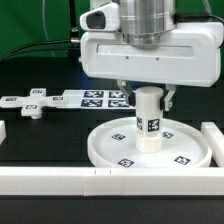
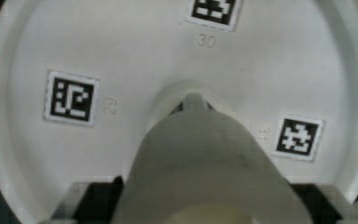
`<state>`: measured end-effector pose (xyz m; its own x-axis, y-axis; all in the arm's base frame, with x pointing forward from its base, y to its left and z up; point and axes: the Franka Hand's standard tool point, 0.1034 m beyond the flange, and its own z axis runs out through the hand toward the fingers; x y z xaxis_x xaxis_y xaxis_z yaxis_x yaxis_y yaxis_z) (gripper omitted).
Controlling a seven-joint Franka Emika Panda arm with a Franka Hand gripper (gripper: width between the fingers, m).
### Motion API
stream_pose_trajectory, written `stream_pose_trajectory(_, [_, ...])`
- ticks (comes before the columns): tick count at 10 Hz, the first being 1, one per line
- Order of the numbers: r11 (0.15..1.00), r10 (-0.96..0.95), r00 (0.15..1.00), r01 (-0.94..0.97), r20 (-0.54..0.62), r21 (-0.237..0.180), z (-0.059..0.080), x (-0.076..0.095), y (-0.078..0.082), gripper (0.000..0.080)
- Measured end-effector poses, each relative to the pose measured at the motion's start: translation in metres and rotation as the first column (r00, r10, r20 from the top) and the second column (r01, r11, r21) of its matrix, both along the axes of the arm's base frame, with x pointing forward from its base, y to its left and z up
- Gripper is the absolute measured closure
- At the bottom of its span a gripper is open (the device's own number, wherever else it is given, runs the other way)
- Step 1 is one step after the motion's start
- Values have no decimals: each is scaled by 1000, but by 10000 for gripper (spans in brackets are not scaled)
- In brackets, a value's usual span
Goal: Assemble round table
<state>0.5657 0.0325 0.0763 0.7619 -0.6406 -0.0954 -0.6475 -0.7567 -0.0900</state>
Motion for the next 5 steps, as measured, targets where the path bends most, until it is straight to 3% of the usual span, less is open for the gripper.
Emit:
stream_pose_trajectory(2, [978, -207, 978, 208, -22, 17, -1, -1, 2, 390])
stream_pose_trajectory(5, [936, -348, 936, 350, -51, 25, -1, -2, 4, 390])
